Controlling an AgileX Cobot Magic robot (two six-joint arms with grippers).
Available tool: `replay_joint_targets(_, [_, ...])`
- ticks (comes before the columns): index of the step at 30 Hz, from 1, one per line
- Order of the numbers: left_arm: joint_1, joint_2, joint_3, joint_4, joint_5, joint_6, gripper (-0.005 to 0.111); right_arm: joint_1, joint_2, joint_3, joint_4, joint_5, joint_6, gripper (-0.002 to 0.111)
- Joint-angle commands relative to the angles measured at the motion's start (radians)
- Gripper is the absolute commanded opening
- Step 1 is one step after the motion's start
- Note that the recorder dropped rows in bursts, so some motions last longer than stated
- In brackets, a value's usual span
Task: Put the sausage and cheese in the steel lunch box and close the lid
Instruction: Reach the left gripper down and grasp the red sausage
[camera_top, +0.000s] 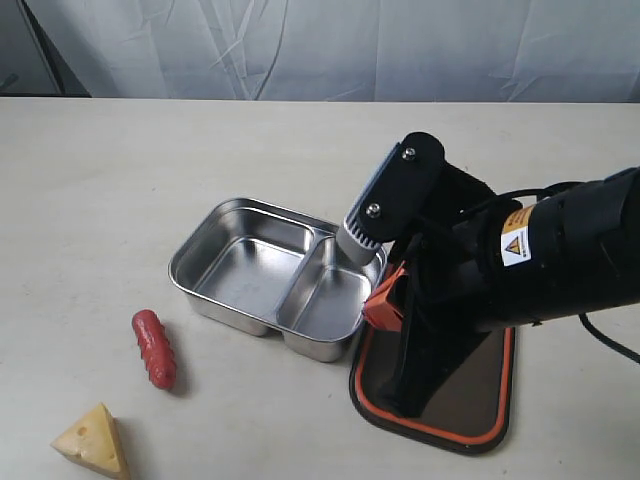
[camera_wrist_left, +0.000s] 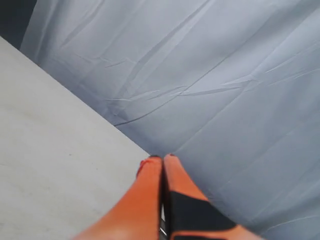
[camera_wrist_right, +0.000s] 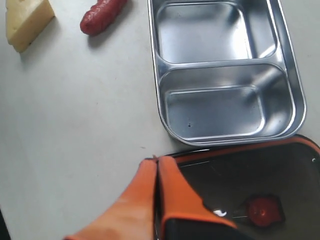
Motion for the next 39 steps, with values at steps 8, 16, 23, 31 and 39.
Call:
replay_joint_targets(8, [-0.003, 0.063, -0.243, 0.122, 0.224, 0.015, 0.0, 0.0, -0.007, -0.003, 0.045, -0.048, 0.0, 0.0])
replay_joint_targets(16, [-0.003, 0.597, -0.782, 0.622, 0.702, 0.021, 0.0, 0.0, -0.007, -0.003, 0.047, -0.052, 0.0, 0.0])
replay_joint_targets(23, [-0.003, 1.029, -0.888, 0.629, 1.047, 0.061, 0.0, 0.0, -0.007, -0.003, 0.047, -0.052, 0.0, 0.0])
replay_joint_targets(31, [-0.003, 1.219, -0.872, 0.429, 0.999, 0.018, 0.002, 0.0, -0.007, -0.003, 0.046, -0.037, 0.0, 0.0])
replay_joint_targets(39, [-0.003, 1.342, -0.872, 0.44, 1.015, 0.052, 0.041, 0.0, -0.007, -0.003, 0.044, -0.037, 0.0, 0.0])
